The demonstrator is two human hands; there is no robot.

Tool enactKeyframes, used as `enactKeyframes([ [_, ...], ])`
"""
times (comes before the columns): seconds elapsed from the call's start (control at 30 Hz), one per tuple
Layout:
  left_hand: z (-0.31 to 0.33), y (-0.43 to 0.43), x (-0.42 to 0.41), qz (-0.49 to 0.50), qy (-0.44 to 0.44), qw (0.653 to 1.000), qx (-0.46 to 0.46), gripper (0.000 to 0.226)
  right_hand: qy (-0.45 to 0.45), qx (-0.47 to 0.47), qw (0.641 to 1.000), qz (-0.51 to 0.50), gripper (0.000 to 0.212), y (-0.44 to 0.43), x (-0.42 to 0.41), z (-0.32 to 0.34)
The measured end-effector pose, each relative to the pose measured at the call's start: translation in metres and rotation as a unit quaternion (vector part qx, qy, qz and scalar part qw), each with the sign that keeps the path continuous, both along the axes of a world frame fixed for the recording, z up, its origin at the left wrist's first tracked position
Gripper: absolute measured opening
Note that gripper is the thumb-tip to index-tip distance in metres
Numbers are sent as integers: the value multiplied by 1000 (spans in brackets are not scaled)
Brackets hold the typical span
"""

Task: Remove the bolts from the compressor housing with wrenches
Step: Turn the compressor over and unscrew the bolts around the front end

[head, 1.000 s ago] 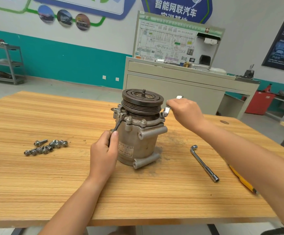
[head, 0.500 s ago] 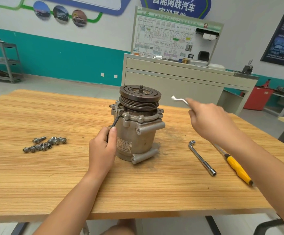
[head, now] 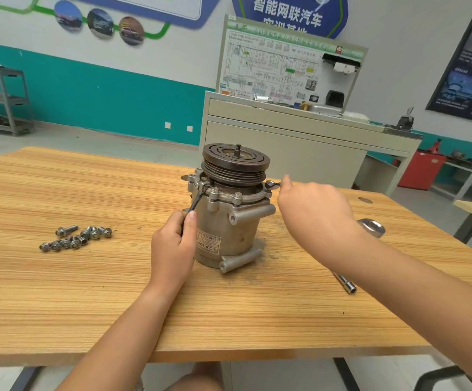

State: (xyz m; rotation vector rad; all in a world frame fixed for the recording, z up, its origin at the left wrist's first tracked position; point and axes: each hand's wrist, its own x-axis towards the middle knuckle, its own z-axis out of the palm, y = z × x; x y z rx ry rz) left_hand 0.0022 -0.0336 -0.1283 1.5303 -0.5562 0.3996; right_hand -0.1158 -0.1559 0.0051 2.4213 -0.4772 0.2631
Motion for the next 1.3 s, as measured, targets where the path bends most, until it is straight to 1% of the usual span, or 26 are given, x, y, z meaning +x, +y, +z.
enactKeyframes([
  [0.07, 0, 0, -1, -1, 3, 1000, -1, 35, 9, -30, 999, 8, 64, 3, 1, -3],
  [0.13, 1, 0, -1, -1, 6, 1000, 2, 35, 7, -53, 998, 15, 62, -5, -1, -2],
  [0.23, 1, 1, -1, -5, 10, 1000, 4, 35, -2, -32, 998, 45, 42, -29, -6, 7],
  [0.3, 1, 1, -2, -15, 19, 1000, 1, 36, 10, -29, 996, 79, 35, -52, -3, 13],
  [0.37, 0, 0, -2, -24, 30, 999, 2, 36, 31, -63, 992, 107, 38, -74, 3, 17],
  [0.43, 0, 0, -1, -26, 34, 999, 4, 36, 33, -72, 990, 118, 42, -95, 12, 17],
  [0.57, -1, 0, 0, -25, 37, 999, 5, 36, -5, -28, 991, 132, 33, -112, 47, 4],
  [0.63, -2, 0, 1, -14, 32, 999, 9, 33, -52, 35, 985, 163, 32, -110, 68, -7],
  [0.67, -1, 0, 1, -3, 27, 1000, 14, 29, -88, 79, 976, 184, 34, -109, 75, -13],
  [0.7, 0, 0, 1, 9, 22, 1000, 20, 25, -136, 129, 961, 204, 35, -107, 81, -18],
  [0.73, 1, 1, 2, 20, 16, 999, 24, 18, -198, 188, 937, 218, 34, -106, 83, -22],
  [0.77, 2, 1, 2, 31, 9, 999, 23, 12, -273, 258, 900, 223, 31, -105, 84, -26],
  [0.8, 4, 2, 1, 44, 2, 999, 17, 12, -350, 329, 850, 217, 29, -104, 82, -29],
  [0.87, 12, 4, -5, 59, -35, 998, -4, 23, -465, 450, 739, 186, 27, -103, 73, -37],
  [0.9, 21, 5, -8, 58, -75, 995, -12, 25, -494, 486, 700, 175, 25, -102, 67, -44],
  [0.93, 32, 5, -12, 54, -129, 990, -12, 25, -504, 504, 680, 169, 22, -102, 60, -54],
  [0.97, 45, 5, -15, 48, -192, 980, -2, 24, -503, 515, 673, 167, 19, -100, 52, -64],
  [1.03, 76, 0, -18, 28, -315, 948, 41, 23, -490, 539, 664, 168, 18, -95, 40, -86],
  [1.1, 110, -10, -16, -7, -395, 911, 117, 23, -478, 561, 656, 164, 18, -90, 35, -101],
  [1.13, 126, -16, -14, -26, -410, 893, 186, 22, -474, 567, 654, 162, 18, -88, 35, -106],
  [1.17, 139, -22, -12, -43, -409, 869, 275, 21, -472, 571, 651, 163, 18, -86, 34, -110],
  [1.23, 155, -39, -5, -58, -401, 792, 456, 23, -474, 575, 643, 177, 18, -83, 34, -115],
  [1.27, 159, -47, -1, -61, -401, 748, 525, 25, -474, 576, 640, 186, 18, -81, 34, -117],
  [1.3, 163, -55, 1, -65, -398, 712, 576, 25, -474, 577, 636, 194, 18, -81, 34, -119],
])
